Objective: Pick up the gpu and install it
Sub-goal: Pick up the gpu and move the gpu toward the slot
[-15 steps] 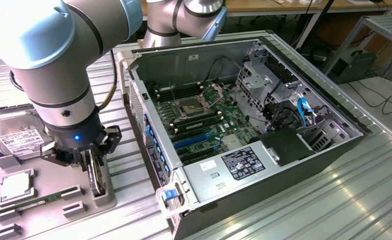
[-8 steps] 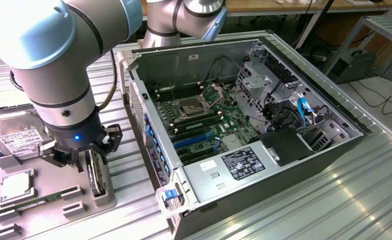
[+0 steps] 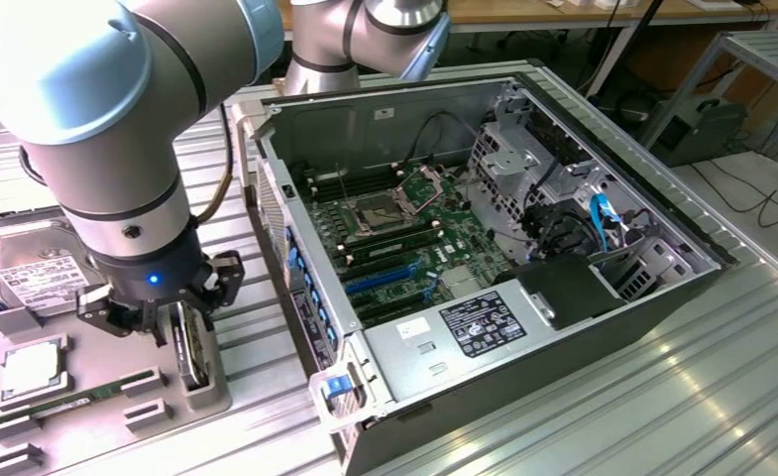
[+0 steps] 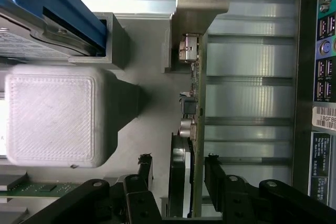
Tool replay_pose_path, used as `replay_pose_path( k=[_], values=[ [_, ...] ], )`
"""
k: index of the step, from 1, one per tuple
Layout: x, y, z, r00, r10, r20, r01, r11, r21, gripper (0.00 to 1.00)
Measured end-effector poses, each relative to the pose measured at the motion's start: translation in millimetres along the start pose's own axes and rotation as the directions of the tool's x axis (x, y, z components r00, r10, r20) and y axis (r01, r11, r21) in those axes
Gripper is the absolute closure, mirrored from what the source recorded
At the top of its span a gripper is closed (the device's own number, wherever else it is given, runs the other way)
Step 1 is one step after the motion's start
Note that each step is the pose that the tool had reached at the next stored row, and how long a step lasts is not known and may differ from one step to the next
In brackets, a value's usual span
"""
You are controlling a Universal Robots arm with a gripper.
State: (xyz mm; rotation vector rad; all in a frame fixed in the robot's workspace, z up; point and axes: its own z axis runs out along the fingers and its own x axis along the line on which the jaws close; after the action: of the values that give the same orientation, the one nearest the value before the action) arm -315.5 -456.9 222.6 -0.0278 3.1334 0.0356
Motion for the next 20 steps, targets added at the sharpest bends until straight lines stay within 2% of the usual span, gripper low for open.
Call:
replay_pose_path(
  k=[5, 6, 7, 8, 15, 16, 17, 20],
  values=[
    [0.0, -0.1, 0.0, 1.0, 0.0, 0.0, 0.0, 1.0, 0.0, 0.49],
    [0.0, -0.1, 0.0, 1.0, 0.0, 0.0, 0.0, 1.0, 0.0, 0.55],
    [0.0, -0.1, 0.0, 1.0, 0.0, 0.0, 0.0, 1.0, 0.0, 0.55],
    [0.0, -0.1, 0.0, 1.0, 0.0, 0.0, 0.0, 1.0, 0.0, 0.62],
    [0.0, -0.1, 0.0, 1.0, 0.0, 0.0, 0.0, 1.0, 0.0, 0.62],
    [0.0, -0.1, 0.1, 1.0, 0.0, 0.0002, 0.0, 1.0, -0.0001, 0.64],
    [0.0, -0.1, 0.1, 1.0, 0.0, 0.0001, 0.0, 1.0, -0.0001, 0.71],
    [0.0, -0.1, 0.1, 1.0, 0.0, 0.0, 0.0, 1.0, 0.0, 0.72]
  ],
)
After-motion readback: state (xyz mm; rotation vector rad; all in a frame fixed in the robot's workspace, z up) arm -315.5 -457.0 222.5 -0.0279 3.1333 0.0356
